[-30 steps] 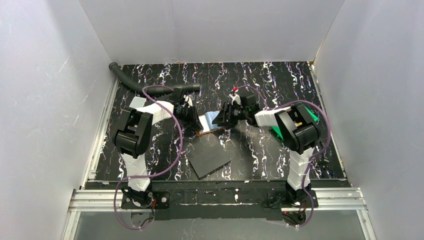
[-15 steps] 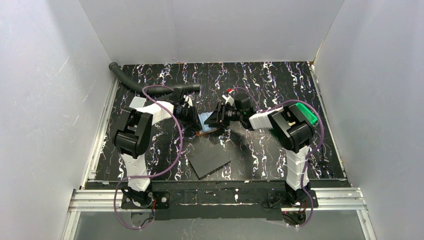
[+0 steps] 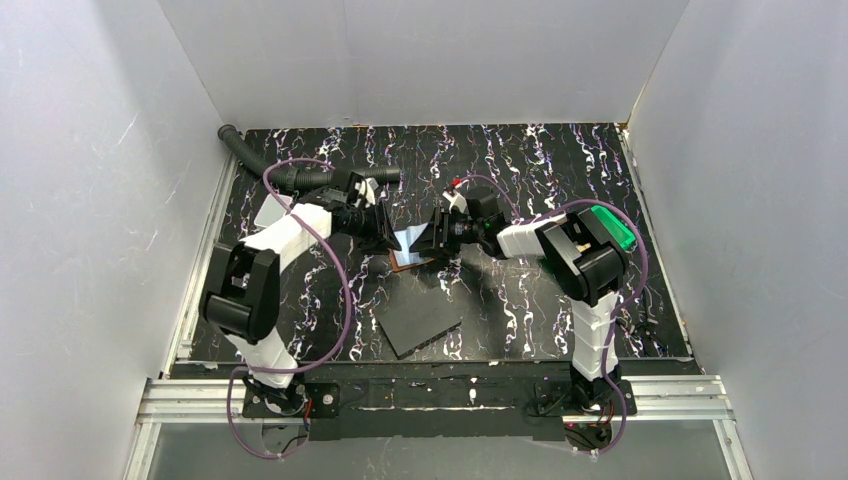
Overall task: Put the credit cards into the card holder
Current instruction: Open the card holder at the center of the board.
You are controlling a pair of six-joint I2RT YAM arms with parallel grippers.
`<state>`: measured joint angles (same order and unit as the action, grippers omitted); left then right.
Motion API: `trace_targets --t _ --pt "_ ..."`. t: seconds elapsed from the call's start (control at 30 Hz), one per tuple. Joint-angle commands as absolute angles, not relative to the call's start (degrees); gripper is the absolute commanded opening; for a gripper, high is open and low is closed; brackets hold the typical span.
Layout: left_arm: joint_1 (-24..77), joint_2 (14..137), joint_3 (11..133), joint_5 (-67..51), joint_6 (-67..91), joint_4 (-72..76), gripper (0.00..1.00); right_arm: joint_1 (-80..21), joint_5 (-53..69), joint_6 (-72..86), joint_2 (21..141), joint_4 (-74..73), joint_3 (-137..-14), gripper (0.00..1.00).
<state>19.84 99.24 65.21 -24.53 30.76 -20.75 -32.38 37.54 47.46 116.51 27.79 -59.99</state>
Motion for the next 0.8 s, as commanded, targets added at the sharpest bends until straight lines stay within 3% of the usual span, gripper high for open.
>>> trace_targets --t 0.0,0.17,0.47,0.77 --pt "19.2 94.2 65.8 -28.0 30.9 -22.1 0.37 -32.5 36.4 44.4 115.4 25.6 -62.4 0.59" --pt "19.8 98.7 68.1 -34.6 35.2 -16.5 0.34 -32.5 36.2 44.1 115.1 25.0 -62.5 0.59" --pt "20.2 109.8 70.2 -30.6 35.4 -15.0 0.19 -31.9 32.4 38.1 111.9 16.6 -63.9 0.60" --pt "20.6 110.2 68.4 -28.1 34.6 -15.3 0.17 -25.5 28.9 27.5 106.4 3.3 -65.3 0.65"
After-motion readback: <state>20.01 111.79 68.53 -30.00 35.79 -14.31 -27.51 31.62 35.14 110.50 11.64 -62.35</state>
